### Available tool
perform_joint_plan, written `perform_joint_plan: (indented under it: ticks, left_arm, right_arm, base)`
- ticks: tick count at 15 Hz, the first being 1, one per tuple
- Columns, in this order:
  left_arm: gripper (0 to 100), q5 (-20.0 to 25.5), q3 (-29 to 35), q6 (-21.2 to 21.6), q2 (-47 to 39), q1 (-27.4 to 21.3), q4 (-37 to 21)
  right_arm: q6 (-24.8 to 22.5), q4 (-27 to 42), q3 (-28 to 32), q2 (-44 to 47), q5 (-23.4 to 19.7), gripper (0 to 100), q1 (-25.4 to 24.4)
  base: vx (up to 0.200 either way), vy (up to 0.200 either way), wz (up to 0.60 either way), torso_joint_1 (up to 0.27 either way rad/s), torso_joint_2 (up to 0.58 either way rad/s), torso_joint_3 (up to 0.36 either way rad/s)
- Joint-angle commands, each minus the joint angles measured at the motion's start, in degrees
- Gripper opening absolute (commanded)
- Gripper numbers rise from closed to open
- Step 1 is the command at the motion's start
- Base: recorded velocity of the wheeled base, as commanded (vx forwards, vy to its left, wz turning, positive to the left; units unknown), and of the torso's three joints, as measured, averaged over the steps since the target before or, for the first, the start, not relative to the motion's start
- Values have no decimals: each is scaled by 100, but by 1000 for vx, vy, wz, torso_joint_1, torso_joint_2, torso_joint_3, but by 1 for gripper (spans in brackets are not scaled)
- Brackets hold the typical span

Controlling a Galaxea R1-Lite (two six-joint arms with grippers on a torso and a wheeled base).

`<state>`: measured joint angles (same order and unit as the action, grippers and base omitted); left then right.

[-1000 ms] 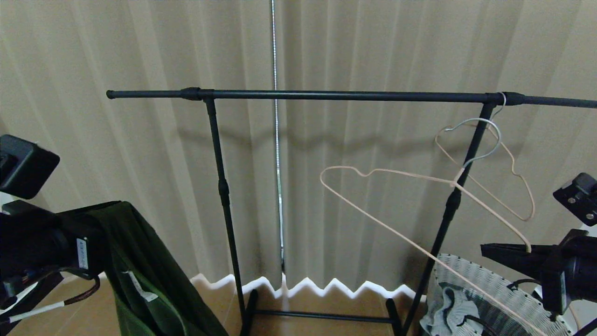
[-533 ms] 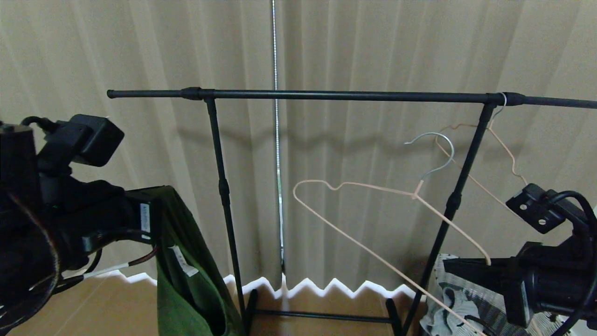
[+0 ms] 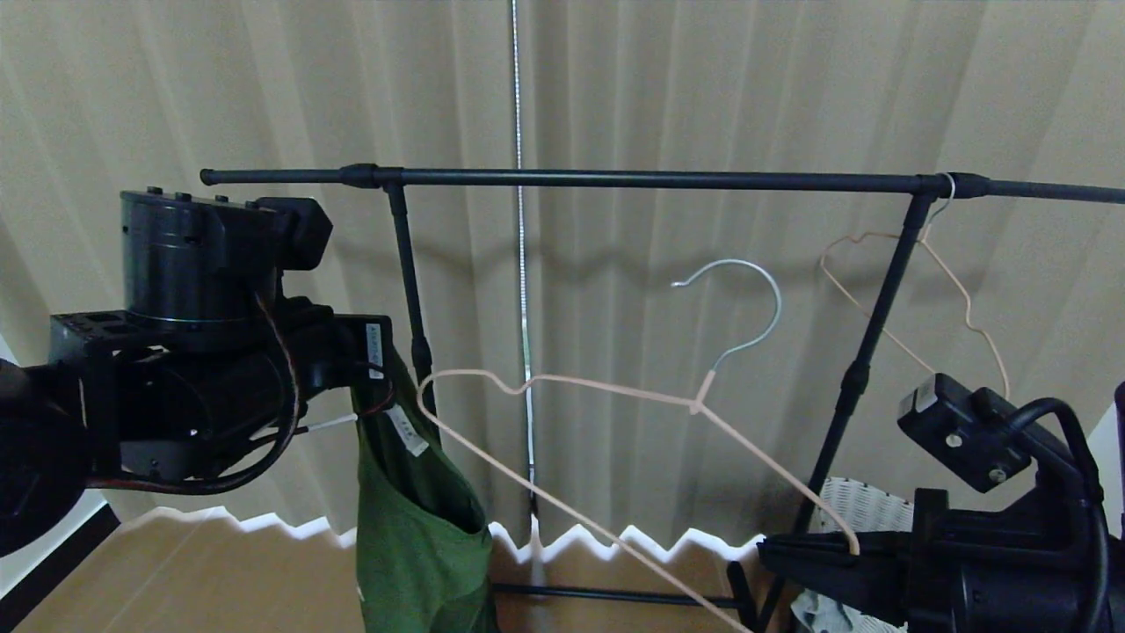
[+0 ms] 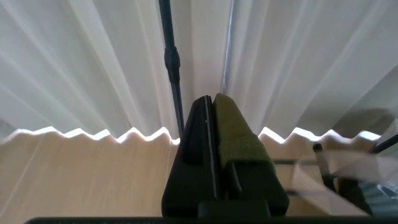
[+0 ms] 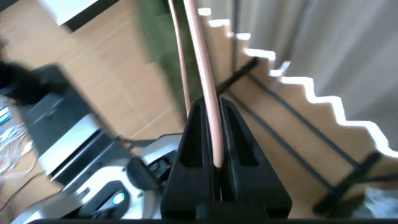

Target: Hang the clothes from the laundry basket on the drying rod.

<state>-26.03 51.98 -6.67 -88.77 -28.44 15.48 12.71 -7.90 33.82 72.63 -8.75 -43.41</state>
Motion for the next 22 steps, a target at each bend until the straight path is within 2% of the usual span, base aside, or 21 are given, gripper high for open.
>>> perform_joint_plan:
  ticks: [1,5,9,10,15,20,22]
  left_arm:
    - [0,1,31,-1,-123,5,7]
    - [0,10,67,-1,-114,-21,7]
    - [0,10,75,8,-88,-109,7]
    - [0,10,93,8,-88,-100,-1]
    - [0,-69,119,25,-26,-83,-28]
    - [0,-139,75,25,27,-65,-54]
    - [0,-236,31,25,97,-100,-72]
  right_arm:
    - [47,-63,28,49,-4,0,-256]
    - [38,-309,55,251,-4,0,-256]
    - [188,-924,72,955,49,0,-247]
    - [223,-1073,99,1104,172,0,-247]
    - [504,-1082,459,1543,638,0,-247]
    - [574,-1091,661,1834,752,0,-335]
    - [636,-1091,696,1965,946,0,-458]
  base:
    - [0,0,0,0,0,0]
    - [0,0,0,0,0,0]
    - [0,0,0,0,0,0]
    - [0,0,0,0,0,0]
    - [0,0,0,0,0,0]
    - [0,0,0,0,0,0]
    - [0,0,0,0,0,0]
